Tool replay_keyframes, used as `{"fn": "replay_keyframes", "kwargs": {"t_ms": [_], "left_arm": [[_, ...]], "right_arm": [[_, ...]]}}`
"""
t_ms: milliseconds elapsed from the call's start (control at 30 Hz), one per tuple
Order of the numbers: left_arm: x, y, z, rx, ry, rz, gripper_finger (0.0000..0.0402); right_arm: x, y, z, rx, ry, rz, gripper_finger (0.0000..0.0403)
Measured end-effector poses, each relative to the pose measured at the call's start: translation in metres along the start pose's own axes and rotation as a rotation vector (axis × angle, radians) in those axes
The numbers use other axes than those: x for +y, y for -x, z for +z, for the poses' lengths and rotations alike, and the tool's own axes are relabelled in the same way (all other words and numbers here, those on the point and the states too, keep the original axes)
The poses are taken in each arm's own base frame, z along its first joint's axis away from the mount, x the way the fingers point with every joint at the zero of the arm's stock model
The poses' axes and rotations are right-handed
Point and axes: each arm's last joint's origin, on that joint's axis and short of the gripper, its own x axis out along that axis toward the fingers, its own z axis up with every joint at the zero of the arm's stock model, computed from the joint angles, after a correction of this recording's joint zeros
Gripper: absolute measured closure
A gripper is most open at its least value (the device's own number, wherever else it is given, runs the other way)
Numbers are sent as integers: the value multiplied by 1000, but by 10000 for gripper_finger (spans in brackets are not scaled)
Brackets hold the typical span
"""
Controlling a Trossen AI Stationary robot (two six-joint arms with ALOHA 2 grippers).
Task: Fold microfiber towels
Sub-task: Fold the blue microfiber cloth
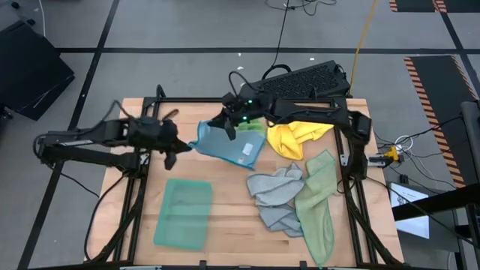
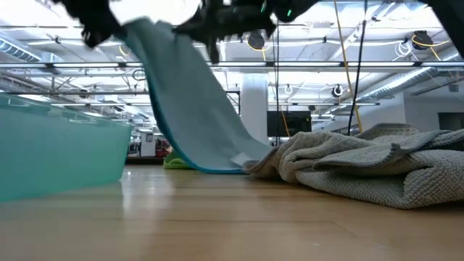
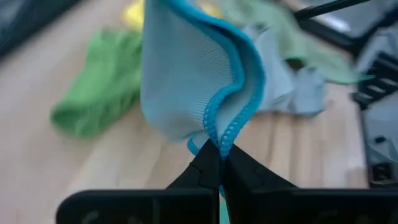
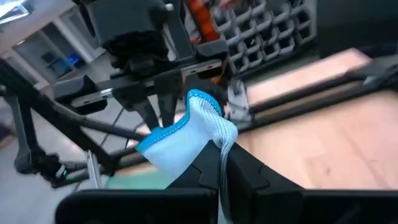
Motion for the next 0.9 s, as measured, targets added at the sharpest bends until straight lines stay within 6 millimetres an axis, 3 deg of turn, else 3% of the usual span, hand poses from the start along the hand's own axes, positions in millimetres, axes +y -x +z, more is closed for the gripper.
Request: {"fn": "replay_keyframes", "kwargs": {"t_ms": [267,467,567,700,900], "left_arm": [[-22,60,63,-233,-130,-115,400],[-33,87,89,-337,-257,-165,400],[-33,84,91,-335,-319,-143,400],[-26,66,89,-259,-368,-61,399],[-1,31,87,-120,-392,137,398]], "right_arm": [[84,24,15,-111,-69,-104,399],[135,39,16,-226,-123,-207,399],[144,40,14,-280,-137,-278,399],[146,43,14,-321,-132,-376,399],[123,48,12,-305,-133,-591,399]]}}
